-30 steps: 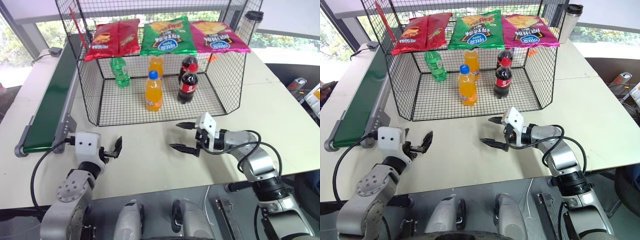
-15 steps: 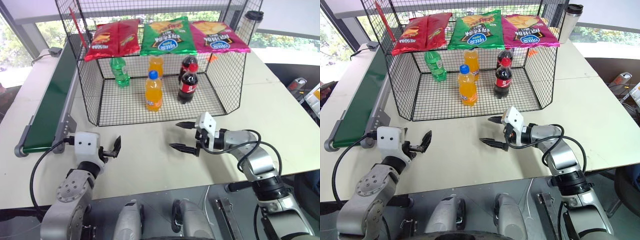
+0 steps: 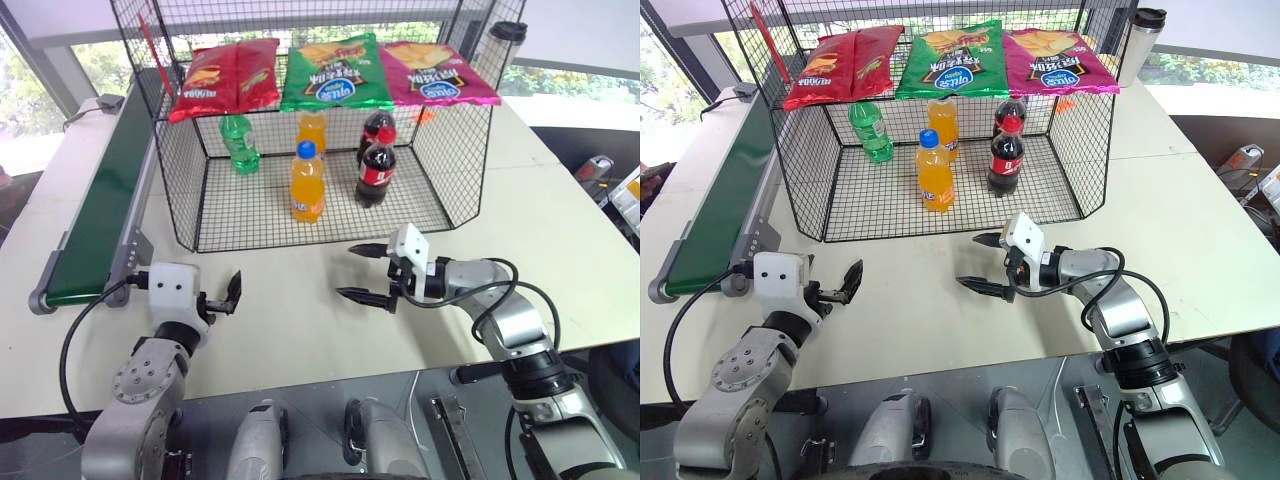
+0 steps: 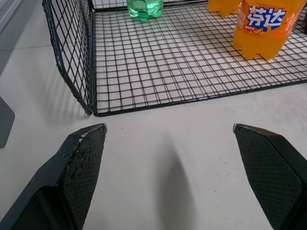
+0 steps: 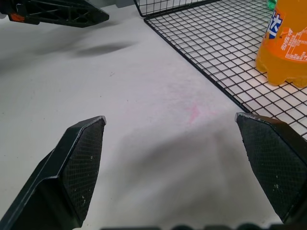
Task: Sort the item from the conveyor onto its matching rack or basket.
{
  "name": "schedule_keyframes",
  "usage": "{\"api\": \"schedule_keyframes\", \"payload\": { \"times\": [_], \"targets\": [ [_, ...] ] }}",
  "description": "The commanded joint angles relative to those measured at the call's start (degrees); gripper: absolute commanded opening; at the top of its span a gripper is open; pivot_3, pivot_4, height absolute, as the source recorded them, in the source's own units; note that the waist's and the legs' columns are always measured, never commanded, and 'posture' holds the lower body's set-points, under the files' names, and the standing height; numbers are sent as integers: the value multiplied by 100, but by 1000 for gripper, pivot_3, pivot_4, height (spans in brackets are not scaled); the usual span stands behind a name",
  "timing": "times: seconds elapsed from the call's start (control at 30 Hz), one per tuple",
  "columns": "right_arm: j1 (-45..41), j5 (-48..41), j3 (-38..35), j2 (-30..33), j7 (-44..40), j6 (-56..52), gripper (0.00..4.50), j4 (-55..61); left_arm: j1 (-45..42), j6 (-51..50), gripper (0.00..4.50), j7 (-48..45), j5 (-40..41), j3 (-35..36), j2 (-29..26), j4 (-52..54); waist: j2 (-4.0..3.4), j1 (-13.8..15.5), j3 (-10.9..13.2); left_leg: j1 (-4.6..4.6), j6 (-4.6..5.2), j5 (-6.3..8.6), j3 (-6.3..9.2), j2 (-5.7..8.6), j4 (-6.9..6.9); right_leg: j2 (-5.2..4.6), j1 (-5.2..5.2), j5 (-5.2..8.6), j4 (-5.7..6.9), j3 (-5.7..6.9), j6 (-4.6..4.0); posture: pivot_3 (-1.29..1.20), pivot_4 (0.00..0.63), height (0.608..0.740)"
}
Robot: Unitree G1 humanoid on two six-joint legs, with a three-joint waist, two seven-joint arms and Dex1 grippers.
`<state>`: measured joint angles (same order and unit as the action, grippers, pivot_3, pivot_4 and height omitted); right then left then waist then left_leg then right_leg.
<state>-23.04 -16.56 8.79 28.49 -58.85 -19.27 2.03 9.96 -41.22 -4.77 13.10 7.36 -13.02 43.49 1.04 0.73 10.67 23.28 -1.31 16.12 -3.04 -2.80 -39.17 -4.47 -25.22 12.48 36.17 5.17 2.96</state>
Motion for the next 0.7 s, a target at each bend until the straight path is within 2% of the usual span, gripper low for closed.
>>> {"api": "schedule_keyframes", "payload": {
  "times": [0.03,0.43,0.7],
  "targets": [
    [-96,-67,-32,-22,-25,85,4500,75,-17,12,4411,16,-19,-34,6,216,0,0,0,0,0,0,0,0,0,0,0,0,0,0,0,0,150,740],
    [-77,-68,-11,-18,-26,52,4500,126,21,-2,4411,36,5,72,-7,482,0,-1,0,0,0,0,0,0,0,0,0,0,0,0,0,0,150,740],
    [-104,-57,18,-34,-44,75,4500,81,52,-309,4411,-25,578,776,158,701,0,-3,0,0,0,0,2,0,0,0,0,-1,1,0,1,0,150,740]
  ]
}}
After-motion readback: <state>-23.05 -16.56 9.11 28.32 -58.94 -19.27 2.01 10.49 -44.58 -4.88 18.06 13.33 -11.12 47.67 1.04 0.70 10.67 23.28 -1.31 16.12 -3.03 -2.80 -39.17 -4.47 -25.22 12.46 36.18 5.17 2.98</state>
